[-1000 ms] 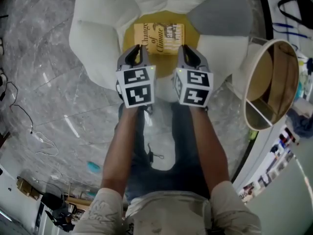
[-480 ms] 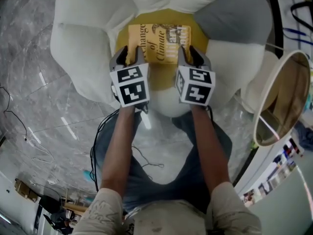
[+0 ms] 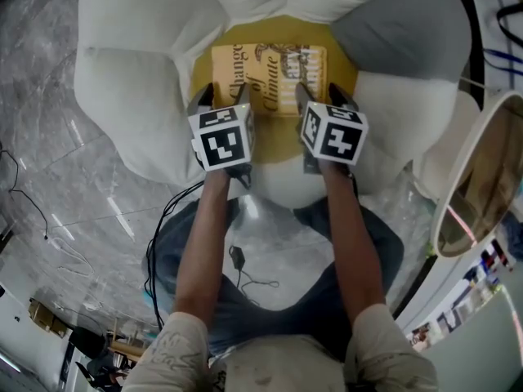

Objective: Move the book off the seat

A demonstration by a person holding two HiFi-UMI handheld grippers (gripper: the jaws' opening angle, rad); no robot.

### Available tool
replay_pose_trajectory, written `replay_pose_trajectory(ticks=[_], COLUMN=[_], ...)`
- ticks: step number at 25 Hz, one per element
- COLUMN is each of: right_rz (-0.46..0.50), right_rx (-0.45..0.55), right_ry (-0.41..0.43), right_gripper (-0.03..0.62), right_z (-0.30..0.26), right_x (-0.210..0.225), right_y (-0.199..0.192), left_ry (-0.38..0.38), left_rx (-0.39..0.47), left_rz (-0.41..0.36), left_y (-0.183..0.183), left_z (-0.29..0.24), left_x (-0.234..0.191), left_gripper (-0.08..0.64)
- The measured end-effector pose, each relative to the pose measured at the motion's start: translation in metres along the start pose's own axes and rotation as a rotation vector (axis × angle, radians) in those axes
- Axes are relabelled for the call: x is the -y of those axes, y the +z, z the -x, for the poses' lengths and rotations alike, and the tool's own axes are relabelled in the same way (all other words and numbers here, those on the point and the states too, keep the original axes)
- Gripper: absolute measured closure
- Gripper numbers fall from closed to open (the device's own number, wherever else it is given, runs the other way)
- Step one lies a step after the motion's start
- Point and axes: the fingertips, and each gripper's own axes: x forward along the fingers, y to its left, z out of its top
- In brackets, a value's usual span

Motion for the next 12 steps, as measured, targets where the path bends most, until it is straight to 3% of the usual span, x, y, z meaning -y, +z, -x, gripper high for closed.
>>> replay_pose_trajectory(ticks=[12], right_rz=[-0.083], right_rx=[-0.053], right_ry=[0.085], right_gripper=[0.301], right_z=[-0.02], right_x=[0.005], right_y=[-0.012], left_ry=[-0.069], left_rx=[-0.067], left_rz=[0.038], left_y=[-0.015], left_z=[-0.025], left_x=[-0.001], left_gripper=[0.233])
